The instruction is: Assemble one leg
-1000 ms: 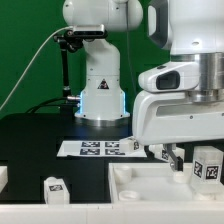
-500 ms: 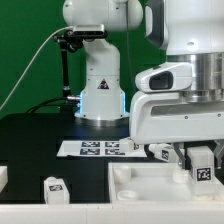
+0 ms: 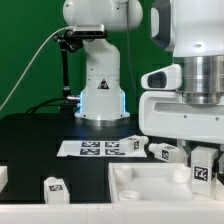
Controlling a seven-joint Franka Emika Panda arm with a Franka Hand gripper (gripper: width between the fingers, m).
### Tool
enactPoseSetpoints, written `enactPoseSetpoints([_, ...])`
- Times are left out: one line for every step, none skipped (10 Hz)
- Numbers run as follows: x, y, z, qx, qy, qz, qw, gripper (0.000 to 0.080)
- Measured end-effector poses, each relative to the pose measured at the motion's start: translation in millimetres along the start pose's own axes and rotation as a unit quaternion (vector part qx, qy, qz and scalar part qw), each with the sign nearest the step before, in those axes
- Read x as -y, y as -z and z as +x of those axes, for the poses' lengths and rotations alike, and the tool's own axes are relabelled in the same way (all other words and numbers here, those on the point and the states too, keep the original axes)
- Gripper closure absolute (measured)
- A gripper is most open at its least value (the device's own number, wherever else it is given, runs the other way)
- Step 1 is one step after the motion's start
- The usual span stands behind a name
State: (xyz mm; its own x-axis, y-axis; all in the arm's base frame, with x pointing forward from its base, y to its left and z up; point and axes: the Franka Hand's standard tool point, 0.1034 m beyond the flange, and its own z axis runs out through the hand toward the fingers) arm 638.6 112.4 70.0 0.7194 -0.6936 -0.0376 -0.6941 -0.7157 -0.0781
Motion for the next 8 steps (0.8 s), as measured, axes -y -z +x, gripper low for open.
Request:
enactPoseSetpoints([0.4,0.0,-0.1,0.006,-0.063,0.006,0.998,0.0514])
enactPoseSetpoints([0.5,0.1,1.1,0.017,-0.157,0.017,0.987,0.0514])
enactPoseSetpoints([0.1,0.6,2.8,0.022,-0.213,0.021,0.977,0.0514])
enactPoseSetpoints([0.6,0.4,1.9,0.023,-0.229,0.021,0.973,0.0514])
enactPoseSetpoints([0.6,0.4,1.8,0.023,-0.253,0.02,0.967,0.0514])
enactPoseSetpoints([0.5,0.4,1.9,0.023,-0.244,0.02,0.969,0.0513])
enactPoseSetpoints([-0.3,0.4,2.4,0.021,-0.195,0.019,0.98,0.0513])
enactPoseSetpoints([-2.1,0.5,2.3,0.022,-0.105,0.017,0.994,0.0274])
